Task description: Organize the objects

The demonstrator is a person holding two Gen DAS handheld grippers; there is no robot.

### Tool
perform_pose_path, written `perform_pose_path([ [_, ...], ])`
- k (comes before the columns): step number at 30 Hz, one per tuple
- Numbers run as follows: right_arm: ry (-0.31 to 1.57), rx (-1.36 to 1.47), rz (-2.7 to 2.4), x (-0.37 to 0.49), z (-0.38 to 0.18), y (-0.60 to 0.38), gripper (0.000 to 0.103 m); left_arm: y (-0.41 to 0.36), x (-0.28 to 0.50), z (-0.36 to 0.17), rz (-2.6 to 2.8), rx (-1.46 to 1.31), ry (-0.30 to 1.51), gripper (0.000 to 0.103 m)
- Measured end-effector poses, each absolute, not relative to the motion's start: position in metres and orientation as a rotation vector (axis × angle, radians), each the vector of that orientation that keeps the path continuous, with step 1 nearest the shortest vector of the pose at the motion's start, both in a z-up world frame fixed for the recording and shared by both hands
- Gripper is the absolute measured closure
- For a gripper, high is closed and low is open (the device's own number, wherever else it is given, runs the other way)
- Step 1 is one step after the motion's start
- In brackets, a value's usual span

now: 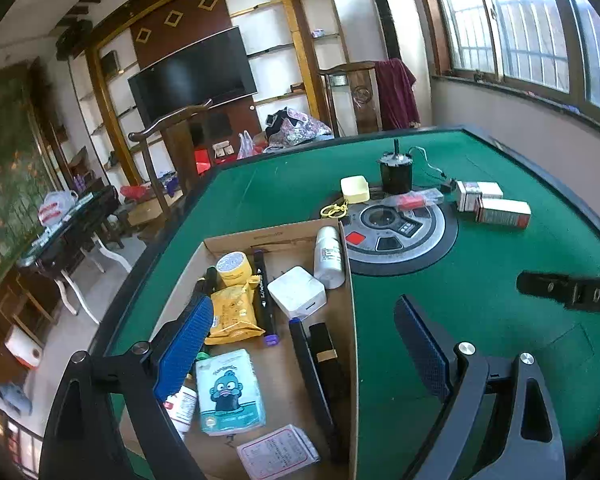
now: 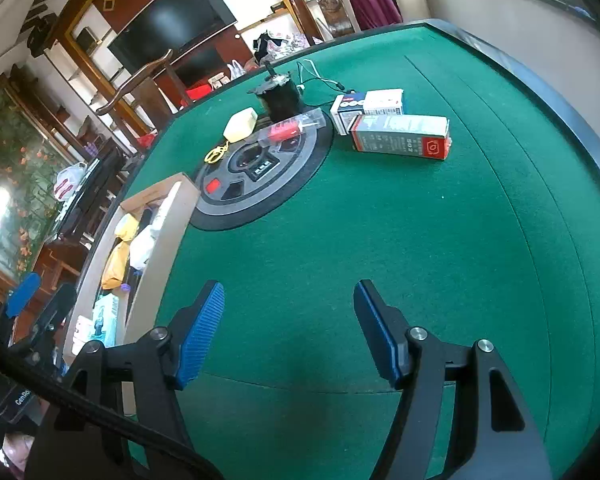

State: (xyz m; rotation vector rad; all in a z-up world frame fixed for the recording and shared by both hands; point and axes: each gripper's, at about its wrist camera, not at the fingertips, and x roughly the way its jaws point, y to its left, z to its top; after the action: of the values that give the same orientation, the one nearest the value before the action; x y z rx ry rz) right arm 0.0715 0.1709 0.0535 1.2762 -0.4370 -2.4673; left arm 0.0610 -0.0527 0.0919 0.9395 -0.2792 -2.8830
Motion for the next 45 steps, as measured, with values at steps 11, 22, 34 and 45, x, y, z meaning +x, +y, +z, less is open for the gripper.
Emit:
perform_pose_path([
  [11, -0.304, 1.299, -2.485, 0.04, 0.056, 0.157, 0.036, -0.069, 0.054, 0.084, -2.795, 0.952, -0.24, 0.015],
  [22, -0.35, 1.253, -2.686, -0.018, 0.079, 0.221, 0.036, -0.072, 0.04, 0.067, -2.747, 1.041, -0.227, 0.015],
  [34, -0.63, 1.395, -2.647, -0.103, 0.049, 0.284, 0.036, -0.084, 0.035, 0.055, -2.708, 1.129, -0.184, 0.015],
  [45, -0.615, 1.414, -2.366, -0.094, 0.034, 0.246, 0.029, -0.083, 0.038, 0.055, -2.758, 1.115, -0.145, 0.015],
])
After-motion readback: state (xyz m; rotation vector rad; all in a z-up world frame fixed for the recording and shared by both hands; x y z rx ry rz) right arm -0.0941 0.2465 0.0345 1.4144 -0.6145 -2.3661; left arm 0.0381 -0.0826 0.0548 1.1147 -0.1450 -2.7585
